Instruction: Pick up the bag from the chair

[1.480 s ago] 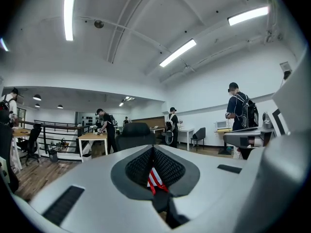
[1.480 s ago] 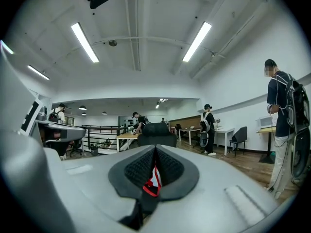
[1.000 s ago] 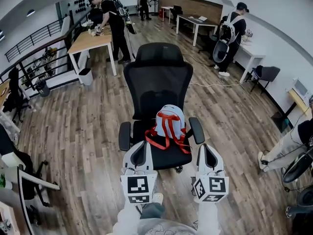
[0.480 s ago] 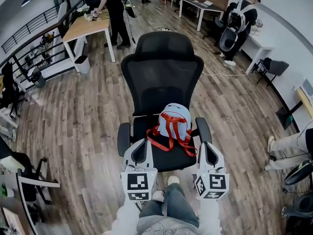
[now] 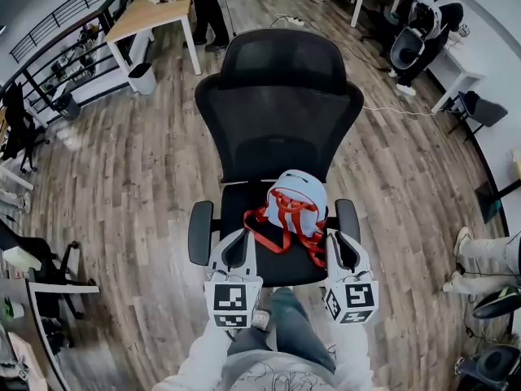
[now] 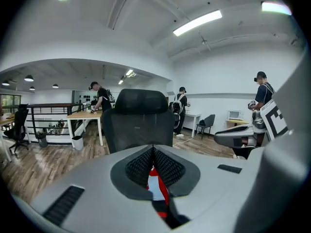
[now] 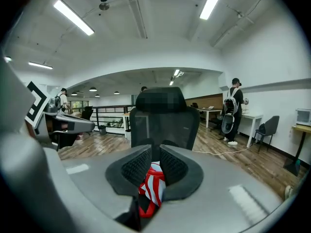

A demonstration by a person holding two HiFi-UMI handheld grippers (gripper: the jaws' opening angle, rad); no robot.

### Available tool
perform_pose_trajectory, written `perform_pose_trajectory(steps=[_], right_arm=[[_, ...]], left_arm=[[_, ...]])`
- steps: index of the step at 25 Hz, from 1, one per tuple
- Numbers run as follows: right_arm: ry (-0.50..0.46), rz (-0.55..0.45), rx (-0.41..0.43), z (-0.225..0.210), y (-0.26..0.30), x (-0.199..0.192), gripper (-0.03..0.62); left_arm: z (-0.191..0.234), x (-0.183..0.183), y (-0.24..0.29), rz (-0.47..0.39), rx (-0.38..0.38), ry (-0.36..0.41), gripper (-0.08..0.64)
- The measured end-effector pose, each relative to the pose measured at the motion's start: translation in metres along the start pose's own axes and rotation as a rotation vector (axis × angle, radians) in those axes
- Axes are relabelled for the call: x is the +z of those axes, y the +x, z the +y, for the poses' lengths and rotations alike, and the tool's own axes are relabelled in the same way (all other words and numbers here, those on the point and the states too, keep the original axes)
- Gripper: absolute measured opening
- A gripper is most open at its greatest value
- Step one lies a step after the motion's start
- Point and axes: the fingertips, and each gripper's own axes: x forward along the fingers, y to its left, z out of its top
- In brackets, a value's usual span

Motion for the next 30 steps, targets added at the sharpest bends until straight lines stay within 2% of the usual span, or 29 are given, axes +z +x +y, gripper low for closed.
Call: perform_pose_trajectory(steps=[9,13,15,18,22,30], right_arm=[[-0.011,0.169,0.187,-0.026,0.072,-0.064,0.078],[-0.016,0.242,0.268,-0.022,0.091,-0.098,0.097],[-0.020,0.273,0.294,-0.017,0.101,-0.115,0.103],[-0.021,0.301,0.320,-0.010,0.114,-0.139,0.107],[-0.040,0.352,0.338,-0.010,0.127,-0.172,0.122],[-0.038,0.393,0.305,-0.012,0.157,-0.222,0.141]], left_arm=[[-0.009,-0.069,0.080,0.185,0.017,-0.022,0.006],[-0.011,-0.105,0.099,0.281,0.010,-0.026,0.006],[-0.010,-0.120,0.107,0.303,-0.007,-0.045,0.006],[-0.012,-0.142,0.121,0.310,-0.054,-0.061,0.043],[-0.025,-0.174,0.144,0.328,-0.162,-0.050,0.101],[-0.030,-0.229,0.188,0.341,-0.374,-0.036,0.175]])
